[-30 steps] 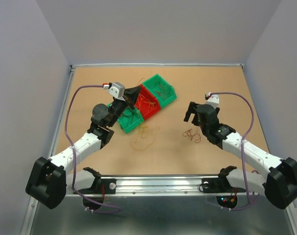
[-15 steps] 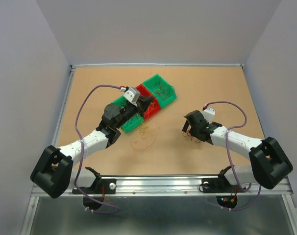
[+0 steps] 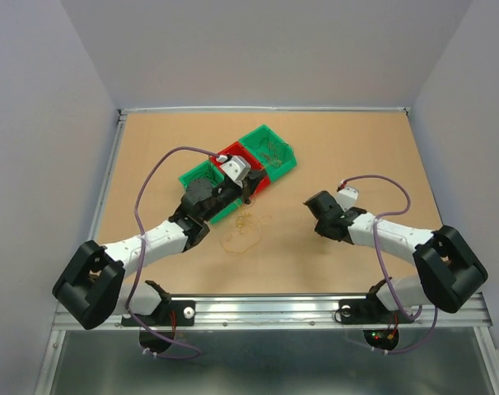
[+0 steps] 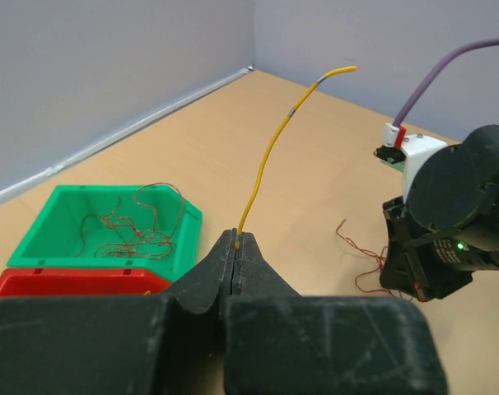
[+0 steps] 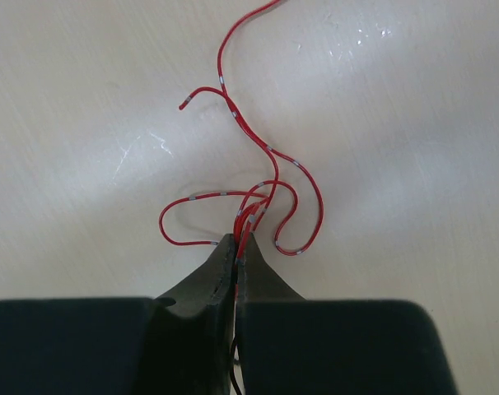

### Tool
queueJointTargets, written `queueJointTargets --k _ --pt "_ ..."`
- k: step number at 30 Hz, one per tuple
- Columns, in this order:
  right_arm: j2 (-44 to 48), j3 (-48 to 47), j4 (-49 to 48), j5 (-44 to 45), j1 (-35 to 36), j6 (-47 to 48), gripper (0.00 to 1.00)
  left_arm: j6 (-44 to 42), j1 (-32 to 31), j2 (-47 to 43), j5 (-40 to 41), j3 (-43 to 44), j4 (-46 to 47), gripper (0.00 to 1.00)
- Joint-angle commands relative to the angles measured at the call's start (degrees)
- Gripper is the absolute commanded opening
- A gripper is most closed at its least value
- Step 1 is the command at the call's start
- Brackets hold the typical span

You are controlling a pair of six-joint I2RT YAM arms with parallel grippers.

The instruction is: Untangle the cables

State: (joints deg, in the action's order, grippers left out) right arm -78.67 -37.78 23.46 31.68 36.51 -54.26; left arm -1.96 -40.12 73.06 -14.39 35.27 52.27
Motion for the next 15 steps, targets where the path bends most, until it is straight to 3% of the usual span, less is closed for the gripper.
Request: queueJointTargets --k 1,5,9,11,15 --pt "4.31 -2.21 -0.17 0.05 1.19 1.95 0.01 -0.51 0.04 -3.97 5.42 2.61 0.56 0.0" --pt "10.2 -3.0 -6.57 -2.31 1.28 11.15 0.0 -0.15 -0.05 -8.19 8.32 1.13 0.54 0.0" --pt "13.11 -3.09 -19.04 -11.03 1.28 20.32 0.01 -0.5 -0.05 -11.26 11.05 -0.72 2.83 0.0" --pt "11.45 -4.49 -24.85 -12.7 1.28 23.57 0.01 -0.68 0.04 -12.23 13.24 -0.9 2.75 0.0" --pt "3.54 -13.53 -26.98 -12.52 1.19 28.32 0.01 -0.68 0.22 -13.03 17.2 -1.16 2.83 0.0"
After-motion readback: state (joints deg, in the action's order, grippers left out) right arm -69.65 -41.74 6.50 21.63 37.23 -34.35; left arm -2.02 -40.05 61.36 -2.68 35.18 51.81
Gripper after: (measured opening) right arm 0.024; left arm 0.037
